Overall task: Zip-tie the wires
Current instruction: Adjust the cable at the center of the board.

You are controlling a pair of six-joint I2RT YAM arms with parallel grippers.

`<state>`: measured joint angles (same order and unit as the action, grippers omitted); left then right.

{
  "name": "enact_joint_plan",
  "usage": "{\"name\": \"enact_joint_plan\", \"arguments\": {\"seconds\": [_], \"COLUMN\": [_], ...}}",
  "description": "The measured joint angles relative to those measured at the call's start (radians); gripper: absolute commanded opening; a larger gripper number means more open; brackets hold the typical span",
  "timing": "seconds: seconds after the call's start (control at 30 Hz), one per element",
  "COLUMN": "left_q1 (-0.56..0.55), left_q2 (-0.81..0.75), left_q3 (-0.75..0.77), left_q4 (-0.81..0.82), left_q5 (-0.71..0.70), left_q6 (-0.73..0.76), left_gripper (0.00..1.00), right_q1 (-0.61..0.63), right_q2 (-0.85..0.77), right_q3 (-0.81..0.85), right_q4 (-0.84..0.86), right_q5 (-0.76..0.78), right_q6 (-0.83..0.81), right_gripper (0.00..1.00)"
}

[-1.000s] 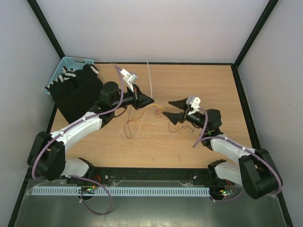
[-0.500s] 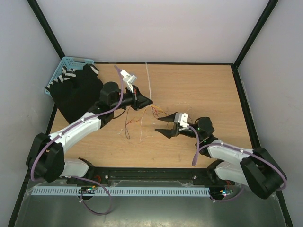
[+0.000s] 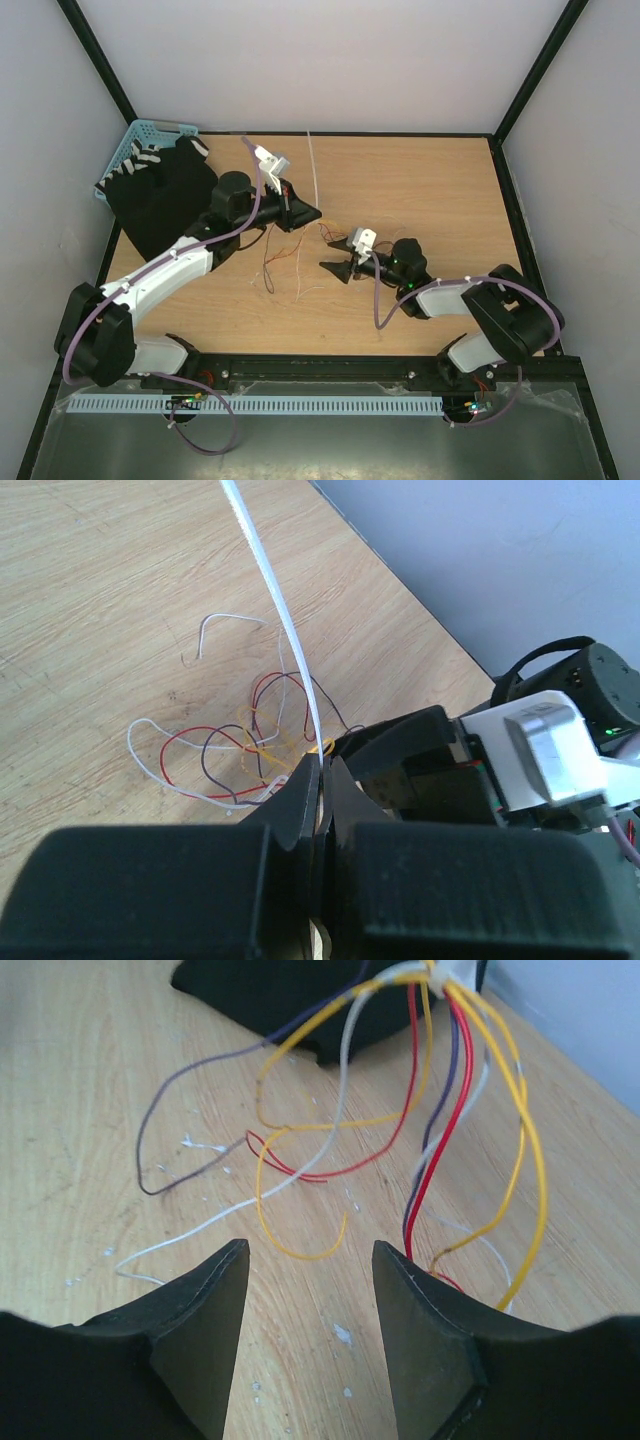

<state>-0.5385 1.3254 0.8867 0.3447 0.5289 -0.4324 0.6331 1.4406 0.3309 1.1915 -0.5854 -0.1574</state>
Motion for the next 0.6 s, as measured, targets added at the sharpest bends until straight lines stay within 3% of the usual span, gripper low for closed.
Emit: {"name": "enact_joint_plan", "arguments": {"seconds": [0.37, 0.6], "left_q1": [-0.005, -0.009], "left_q2": [-0.003, -0.004], "left_q3": [0.003, 0.004], "left_q4": [-0.026, -0.031], "left_q5": [-0.014, -0.014], "left_q6": [0.0, -0.001], "left_gripper": [0.0, 0.0], "right_q1": [0.002, 0.002], "right_q2": [0.074, 0.108], "right_q3": [0.042, 0.1], "right_q4": [0.017, 0.008], "right_q5": [0.13, 0.143], "right_q6": [-0.101, -0.158], "right_gripper": [0.67, 0.63]}}
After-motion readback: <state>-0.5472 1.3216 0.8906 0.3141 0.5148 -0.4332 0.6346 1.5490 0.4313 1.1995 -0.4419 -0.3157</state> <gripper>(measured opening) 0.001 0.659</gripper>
